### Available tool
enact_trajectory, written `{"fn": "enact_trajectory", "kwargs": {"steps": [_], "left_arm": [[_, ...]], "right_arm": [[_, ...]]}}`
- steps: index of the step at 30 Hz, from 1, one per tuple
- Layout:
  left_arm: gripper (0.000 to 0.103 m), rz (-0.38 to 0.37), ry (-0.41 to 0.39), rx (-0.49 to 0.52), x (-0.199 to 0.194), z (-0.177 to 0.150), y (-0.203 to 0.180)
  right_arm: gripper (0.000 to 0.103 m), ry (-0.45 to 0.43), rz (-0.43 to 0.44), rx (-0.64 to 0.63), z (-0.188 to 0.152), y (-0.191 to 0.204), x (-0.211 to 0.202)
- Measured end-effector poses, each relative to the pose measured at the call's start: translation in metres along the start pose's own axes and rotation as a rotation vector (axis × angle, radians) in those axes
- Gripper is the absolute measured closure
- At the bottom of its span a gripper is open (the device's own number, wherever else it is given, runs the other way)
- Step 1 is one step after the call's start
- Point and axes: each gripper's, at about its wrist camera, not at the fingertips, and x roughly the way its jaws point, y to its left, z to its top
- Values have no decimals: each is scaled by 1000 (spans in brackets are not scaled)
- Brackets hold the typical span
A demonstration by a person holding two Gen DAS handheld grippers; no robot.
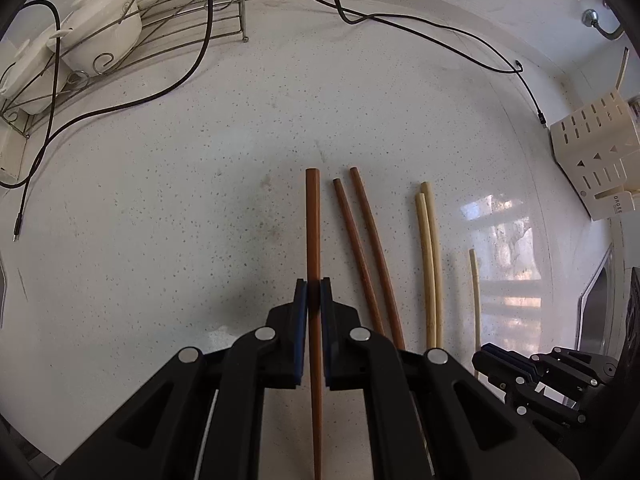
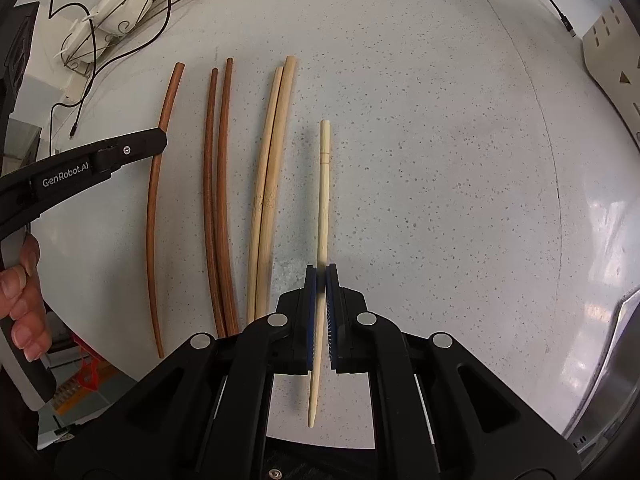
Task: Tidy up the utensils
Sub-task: 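Close the right tool on a light chopstick while the left tool closes on a dark brown one, then lift both held chopsticks and carry them toward the cream holder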
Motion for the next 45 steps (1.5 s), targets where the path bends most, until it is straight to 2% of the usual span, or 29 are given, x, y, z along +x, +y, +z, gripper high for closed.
{"fn": "enact_trajectory", "kwargs": {"steps": [13,23,31,39,45], "left_arm": [[97,-61,-91,0,-46,-4,0],[97,-105,-141,6,-59,0,-13],[97,-123,-243,31,-86,-14,-16],[97,-165,-312,26,-107,-27,-11],[97,-159,-364,43,-117,-35,-16]], "right_arm": [[99,-82,7,39,-9,-1,-32],[99,-112,6,64,-12,-8,-42],[99,-152,5,69,-10,-4,-47],[99,-254,51,113,-16,-9,-61],[99,-370,36,103,-22,-8,-78]]}}
